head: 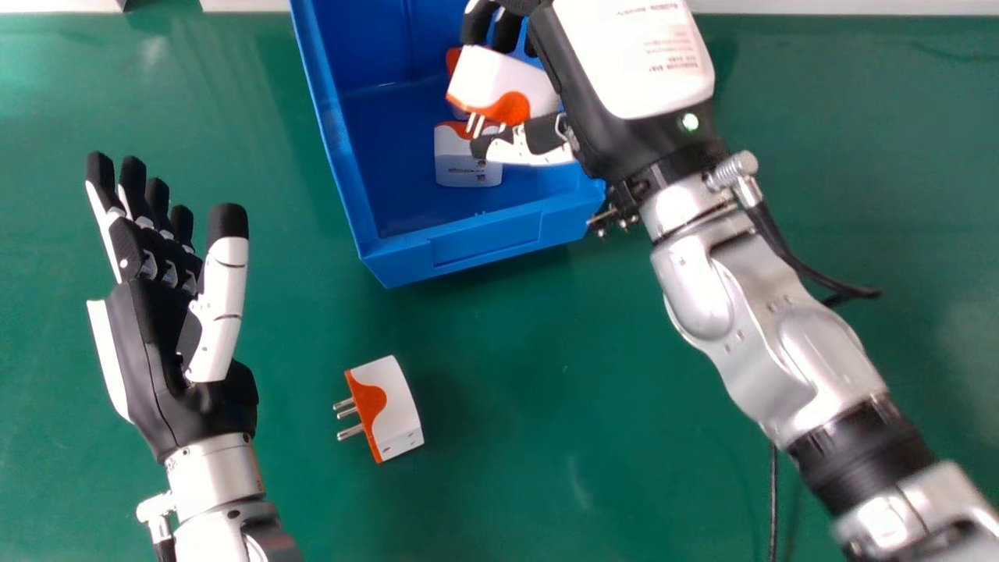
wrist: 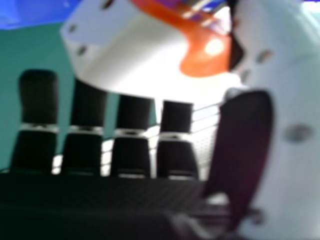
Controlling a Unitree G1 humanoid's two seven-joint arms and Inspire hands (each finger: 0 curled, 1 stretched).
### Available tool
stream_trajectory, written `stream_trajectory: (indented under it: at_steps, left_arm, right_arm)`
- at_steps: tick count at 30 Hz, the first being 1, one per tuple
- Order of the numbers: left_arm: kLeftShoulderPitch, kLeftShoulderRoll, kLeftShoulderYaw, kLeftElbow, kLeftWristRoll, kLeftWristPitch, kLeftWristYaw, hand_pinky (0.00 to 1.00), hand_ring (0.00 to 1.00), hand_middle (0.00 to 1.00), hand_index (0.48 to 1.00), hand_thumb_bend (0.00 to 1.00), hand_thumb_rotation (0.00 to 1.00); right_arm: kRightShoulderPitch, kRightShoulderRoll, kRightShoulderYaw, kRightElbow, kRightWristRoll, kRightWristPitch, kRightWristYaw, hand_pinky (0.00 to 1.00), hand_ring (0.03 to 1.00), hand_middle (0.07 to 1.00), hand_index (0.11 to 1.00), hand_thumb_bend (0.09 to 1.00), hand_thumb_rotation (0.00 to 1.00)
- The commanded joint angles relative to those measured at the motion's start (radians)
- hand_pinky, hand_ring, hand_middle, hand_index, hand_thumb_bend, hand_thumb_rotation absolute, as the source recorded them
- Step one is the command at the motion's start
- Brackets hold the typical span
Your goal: Pick all objects and put in blue box
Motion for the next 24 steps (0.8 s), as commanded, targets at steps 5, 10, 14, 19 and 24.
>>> stream_trajectory:
  at_steps: [5, 10, 14, 19, 24]
  left_arm:
    - [-0.022, -0.03, 0.0, 0.007, 0.012, -0.033, 0.003, 1.0, 1.0, 1.0, 1.0, 0.66, 0.42]
    - [-0.022, -0.025, 0.002, 0.02, 0.027, -0.051, 0.01, 1.0, 1.0, 1.0, 1.0, 0.66, 0.42]
    - [-0.019, -0.022, 0.002, 0.025, 0.018, -0.057, 0.002, 1.0, 1.0, 1.0, 1.0, 0.66, 0.42]
    - [-0.012, -0.022, -0.001, 0.024, 0.017, -0.059, -0.005, 1.0, 1.0, 1.0, 1.0, 0.67, 0.42]
    - [-0.003, -0.023, 0.003, 0.016, 0.023, -0.053, 0.007, 1.0, 1.0, 1.0, 1.0, 0.67, 0.42]
  right_arm:
    - [-0.158, 0.034, 0.089, 0.302, -0.025, -0.07, -0.214, 0.33, 0.435, 0.49, 0.508, 0.501, 0.0]
    - [-0.208, 0.05, 0.131, 0.472, -0.013, -0.081, -0.263, 0.33, 0.435, 0.49, 0.508, 0.501, 0.0]
    - [-0.227, 0.058, 0.159, 0.537, -0.014, -0.088, -0.306, 0.33, 0.437, 0.494, 0.511, 0.5, 0.0]
    - [-0.241, 0.072, 0.193, 0.588, -0.016, -0.102, -0.36, 0.33, 0.44, 0.503, 0.51, 0.499, 0.0]
    - [-0.239, 0.08, 0.224, 0.601, -0.018, -0.117, -0.404, 0.33, 0.44, 0.503, 0.51, 0.499, 0.0]
